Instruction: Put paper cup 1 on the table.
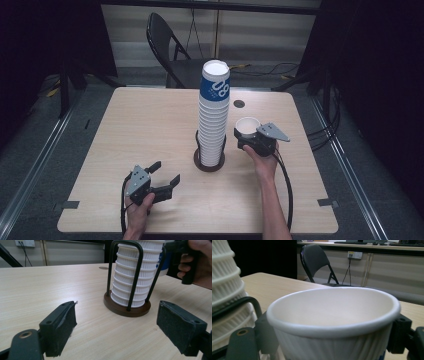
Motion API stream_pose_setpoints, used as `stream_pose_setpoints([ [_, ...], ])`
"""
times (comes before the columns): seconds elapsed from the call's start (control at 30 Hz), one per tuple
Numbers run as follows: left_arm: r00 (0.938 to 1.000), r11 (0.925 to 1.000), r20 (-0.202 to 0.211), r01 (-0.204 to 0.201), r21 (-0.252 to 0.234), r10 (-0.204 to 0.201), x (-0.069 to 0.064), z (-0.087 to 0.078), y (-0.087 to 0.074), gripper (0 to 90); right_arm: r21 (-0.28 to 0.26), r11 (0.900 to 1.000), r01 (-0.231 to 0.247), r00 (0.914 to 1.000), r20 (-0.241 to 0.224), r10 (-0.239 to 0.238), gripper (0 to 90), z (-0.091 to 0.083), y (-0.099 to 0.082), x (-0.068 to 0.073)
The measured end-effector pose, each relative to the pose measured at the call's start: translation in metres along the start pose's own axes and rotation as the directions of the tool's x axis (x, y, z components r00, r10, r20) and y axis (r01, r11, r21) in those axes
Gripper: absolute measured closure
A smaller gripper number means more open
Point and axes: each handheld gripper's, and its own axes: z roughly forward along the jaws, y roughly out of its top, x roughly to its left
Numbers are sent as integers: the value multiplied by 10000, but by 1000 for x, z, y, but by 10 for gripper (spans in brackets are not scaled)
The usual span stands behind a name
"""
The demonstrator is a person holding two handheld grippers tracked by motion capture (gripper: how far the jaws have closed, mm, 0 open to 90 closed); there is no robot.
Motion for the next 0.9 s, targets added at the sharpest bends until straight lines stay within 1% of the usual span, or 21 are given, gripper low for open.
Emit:
stream_pose_setpoints([
  [0.1,9999,9999,-111,103,-23,-103,0,0,0,156,213,9994,-269,9996,-56,270,190,8,-7,-2],
  [0.2,9997,10000,-216,70,37,-69,0,0,0,156,522,9980,-361,9993,-18,362,190,18,-16,-5],
  [0.3,9998,10000,-196,68,33,-67,-1,1,0,157,749,9948,-692,9976,-46,698,188,25,-25,-9],
  [0.37,9998,10000,-196,65,10,-65,0,0,0,156,782,9947,-674,9977,-52,680,188,26,-27,-9],
  [0.43,9998,10000,-159,82,8,-82,0,0,0,157,688,9948,-756,9970,-134,767,186,29,-29,-8],
  [0.5,9998,10000,-165,75,33,-74,0,0,0,157,646,9952,-735,9971,-161,746,182,29,-31,-6],
  [0.6,10000,9999,-39,60,99,-59,0,1,0,156,639,9953,-725,9971,-180,738,181,28,-31,-6],
  [0.67,9999,9999,-93,45,153,-44,0,1,1,157,739,9947,-720,9973,-113,730,180,25,-31,-6],
  [0.7,9999,9999,-111,46,148,-44,0,1,0,157,799,9941,-731,9971,-144,745,178,23,-31,-6],
  [0.73,9999,9999,-115,28,143,-27,-1,1,1,157,877,9940,-647,9977,-154,663,177,19,-32,-6],
  [0.77,9999,9999,-126,14,127,-12,-1,1,0,157,877,9940,-647,9977,-154,663,177,19,-32,-6],
  [0.83,9999,9999,-144,-53,145,55,-1,1,1,157,1095,9903,-851,9963,-61,863,165,15,-33,-7],
  [0.87,9998,9999,-156,-75,155,77,-1,1,1,157,1095,9903,-851,9963,-61,863,165,15,-33,-7],
  [0.9,9998,9998,-167,-113,182,116,-1,2,1,157,1260,9878,-914,9956,-77,931,161,14,-33,-7],
])
